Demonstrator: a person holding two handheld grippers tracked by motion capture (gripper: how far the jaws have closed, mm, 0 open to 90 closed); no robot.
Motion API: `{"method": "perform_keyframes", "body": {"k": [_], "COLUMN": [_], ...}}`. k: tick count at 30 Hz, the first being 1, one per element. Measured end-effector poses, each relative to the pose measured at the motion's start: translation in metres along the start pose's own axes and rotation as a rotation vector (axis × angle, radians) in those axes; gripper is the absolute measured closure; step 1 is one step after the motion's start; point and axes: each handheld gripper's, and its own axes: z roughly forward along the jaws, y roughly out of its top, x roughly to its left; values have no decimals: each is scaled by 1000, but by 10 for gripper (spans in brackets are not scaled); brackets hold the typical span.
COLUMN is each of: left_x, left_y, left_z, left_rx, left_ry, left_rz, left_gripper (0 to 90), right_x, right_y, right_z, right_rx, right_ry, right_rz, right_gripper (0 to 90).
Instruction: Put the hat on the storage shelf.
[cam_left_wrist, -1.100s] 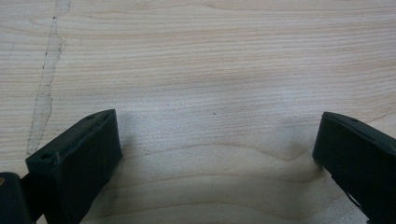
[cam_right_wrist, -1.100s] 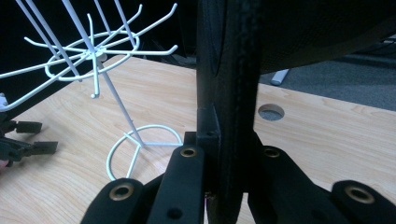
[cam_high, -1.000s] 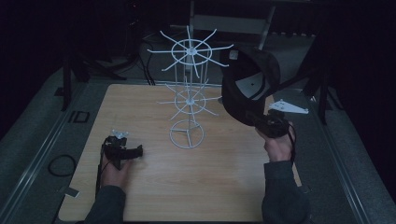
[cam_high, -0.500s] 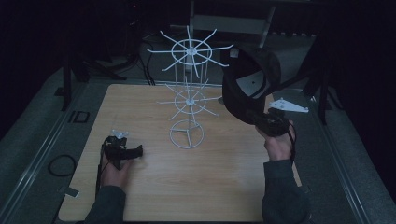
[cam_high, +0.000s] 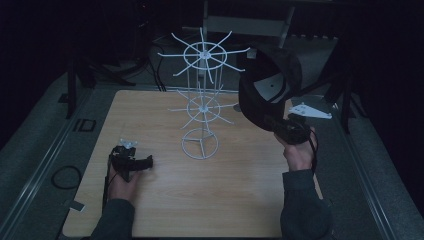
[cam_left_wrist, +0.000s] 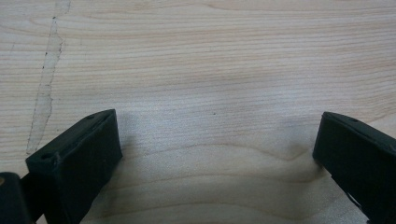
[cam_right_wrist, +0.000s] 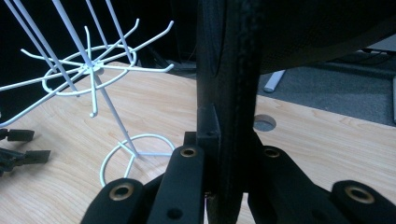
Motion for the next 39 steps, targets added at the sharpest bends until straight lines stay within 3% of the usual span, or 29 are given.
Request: {"method": "perform_keyframes", "body": {"k": [39], "left_x": [0], "left_y": [0], "left_z": [0], "left_rx": [0], "left_ry": [0], "left_rz": [0], "left_gripper": [11], "right_x": [15], "right_y": [13], "right_z": [-5], "right_rx": [-36], "right_ry": [-37], "right_rz": [-69], "right_gripper": [864]}}
